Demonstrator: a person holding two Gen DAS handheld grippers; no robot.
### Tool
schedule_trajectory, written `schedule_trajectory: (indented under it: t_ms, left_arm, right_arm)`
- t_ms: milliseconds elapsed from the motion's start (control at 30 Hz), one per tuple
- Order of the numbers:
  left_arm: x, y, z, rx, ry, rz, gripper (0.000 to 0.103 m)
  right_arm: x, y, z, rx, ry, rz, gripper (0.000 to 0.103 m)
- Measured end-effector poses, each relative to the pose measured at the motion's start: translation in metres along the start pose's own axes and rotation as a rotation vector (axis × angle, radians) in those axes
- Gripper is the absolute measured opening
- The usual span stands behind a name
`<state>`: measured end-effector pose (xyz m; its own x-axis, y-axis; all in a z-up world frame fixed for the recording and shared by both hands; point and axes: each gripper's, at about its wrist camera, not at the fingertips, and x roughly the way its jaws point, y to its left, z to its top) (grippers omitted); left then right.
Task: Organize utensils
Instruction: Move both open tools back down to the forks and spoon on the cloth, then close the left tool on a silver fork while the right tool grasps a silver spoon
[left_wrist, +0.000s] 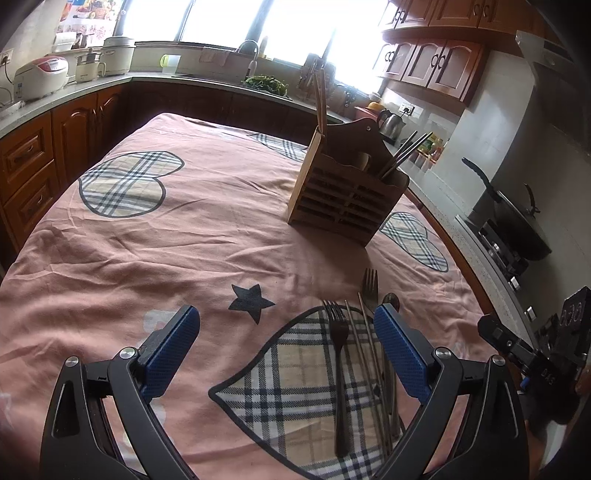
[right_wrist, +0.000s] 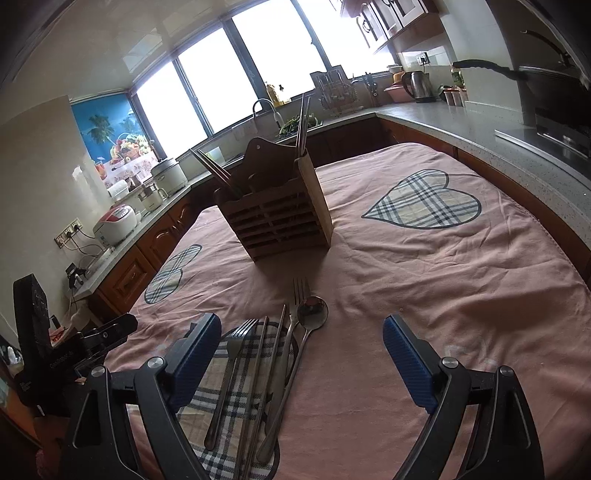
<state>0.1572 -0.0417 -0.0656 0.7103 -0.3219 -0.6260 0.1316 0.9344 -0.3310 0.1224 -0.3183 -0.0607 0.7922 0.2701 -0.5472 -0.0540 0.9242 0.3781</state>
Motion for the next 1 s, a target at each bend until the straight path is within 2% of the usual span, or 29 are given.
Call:
schedule_trajectory:
  t_ms: [567,733,900,933,1000]
  left_arm:
    - [0.051,-0.024,-0.013,0.129,0.147,0.023,0.097]
    - [0.064,-0.035,-0.016,0.175,0.170,0.028,0.097]
    - [0.075,-0.040,-0.013,0.189,0.176,0.026,0.088]
    - [0.078,-0.041,-0.012,0.193,0.181,0.025,0.085]
    - [0.083,-0.043,-0.011,0.201,0.191,0.022,0.080]
  right_arm:
    - [0.023,-0.011,-0.011,0.017,0.071,-0.024,0.091]
    - [0.028,-0.014,-0.011,0.018,0.081,-0.028,0.091]
    - [0.037,-0.013,-0.010,0.007,0.102,-0.019,0.088]
    - [0.040,-0.013,-0.010,0.007,0.108,-0.016,0.086]
    - [0.045,-0.013,-0.009,0.010,0.122,-0.010,0.076]
